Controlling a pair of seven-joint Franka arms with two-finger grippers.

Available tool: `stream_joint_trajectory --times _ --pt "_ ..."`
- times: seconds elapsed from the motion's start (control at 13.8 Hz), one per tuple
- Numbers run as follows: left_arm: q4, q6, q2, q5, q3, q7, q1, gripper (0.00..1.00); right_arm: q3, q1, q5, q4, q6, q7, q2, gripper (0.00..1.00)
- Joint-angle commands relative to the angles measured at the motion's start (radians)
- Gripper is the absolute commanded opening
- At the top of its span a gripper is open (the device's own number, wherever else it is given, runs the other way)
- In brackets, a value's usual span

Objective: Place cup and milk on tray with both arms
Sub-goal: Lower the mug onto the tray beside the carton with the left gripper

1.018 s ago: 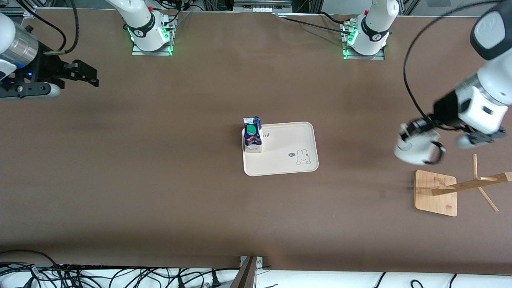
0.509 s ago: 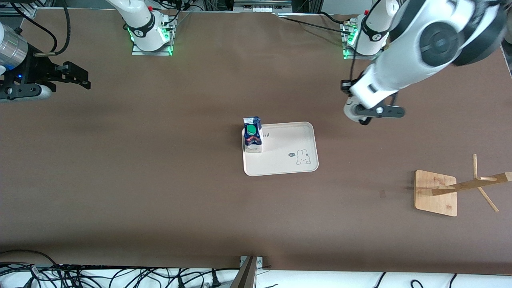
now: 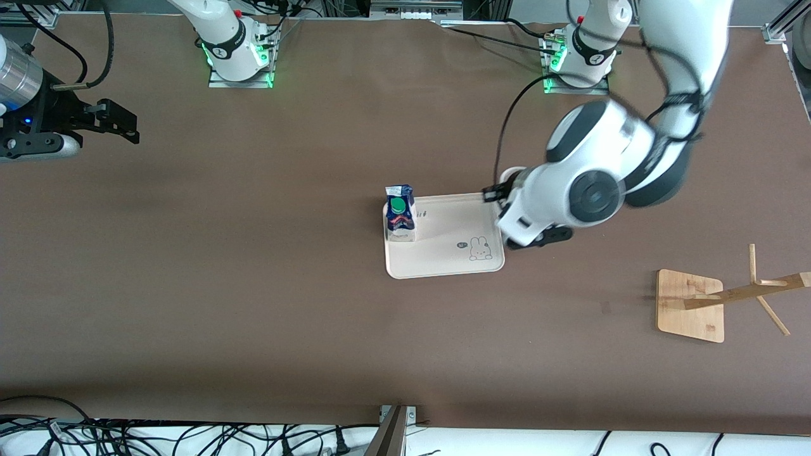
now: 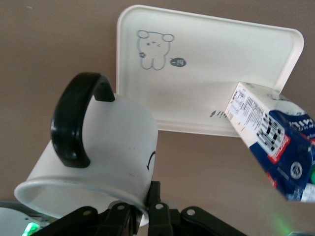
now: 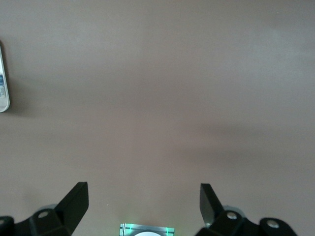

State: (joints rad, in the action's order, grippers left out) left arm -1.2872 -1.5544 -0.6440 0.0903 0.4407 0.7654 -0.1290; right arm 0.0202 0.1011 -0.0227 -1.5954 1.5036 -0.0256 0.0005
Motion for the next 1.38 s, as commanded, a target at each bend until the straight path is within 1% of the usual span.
stream_joint_trajectory --times 0.0,0.22,0.29,0.36,0.58,0.65,0.73,0.8,1.02,1.09,1.24,1.31 --pt "0.083 -0.025 -0.089 -0.03 -0.046 0.058 -0.096 0.0 -0.014 -0.011 -0.016 0.037 -0.014 -0.008 0.016 1.0" --pt "0.08 -0.157 -0.196 -0.03 -0.06 0.061 -0.129 0.0 -0.013 -0.012 -0.017 0.037 -0.014 -0.008 0.018 1.0" --pt "0.08 -0.183 -0.221 -0.032 -0.062 0.064 -0.142 0.0 -0.013 -0.014 -0.02 0.037 -0.008 -0.008 0.019 1.0" --pt "0.08 -0.193 -0.241 -0.033 -0.065 0.072 -0.158 0.0 -0.013 -0.012 -0.022 0.037 -0.002 -0.008 0.018 1.0" --pt "0.078 -0.194 -0.275 -0.049 -0.132 0.084 -0.219 0.0 -0.013 -0.012 -0.022 0.037 0.0 -0.008 0.019 1.0" --pt "0.08 -0.194 -0.276 -0.047 -0.137 0.094 -0.222 0.0 -0.013 -0.012 -0.02 0.037 0.0 -0.007 0.019 1.0" --pt "0.08 -0.194 -0.275 -0.05 -0.138 0.088 -0.219 0.74 -0.013 -0.012 -0.019 0.037 0.0 -0.007 0.019 1.0" --pt "0.08 -0.193 -0.269 -0.056 -0.14 0.083 -0.216 1.0 -0.013 -0.012 -0.019 0.037 0.0 -0.007 0.019 1.0" --pt "0.089 -0.184 -0.234 -0.052 -0.139 0.095 -0.187 1.0 -0.013 -0.012 -0.017 0.037 0.001 -0.007 0.019 1.0" --pt "0.095 -0.173 -0.209 -0.055 -0.139 0.092 -0.16 1.0 -0.013 -0.012 -0.017 0.037 0.001 -0.007 0.021 1.0" --pt "0.098 -0.103 -0.107 -0.057 -0.128 0.065 -0.101 1.0 -0.013 -0.012 -0.017 0.037 0.001 -0.007 0.021 1.0" --pt "0.098 -0.086 -0.051 -0.057 -0.134 0.014 -0.086 1.0 -0.013 -0.012 -0.017 0.037 0.001 -0.007 0.021 1.0"
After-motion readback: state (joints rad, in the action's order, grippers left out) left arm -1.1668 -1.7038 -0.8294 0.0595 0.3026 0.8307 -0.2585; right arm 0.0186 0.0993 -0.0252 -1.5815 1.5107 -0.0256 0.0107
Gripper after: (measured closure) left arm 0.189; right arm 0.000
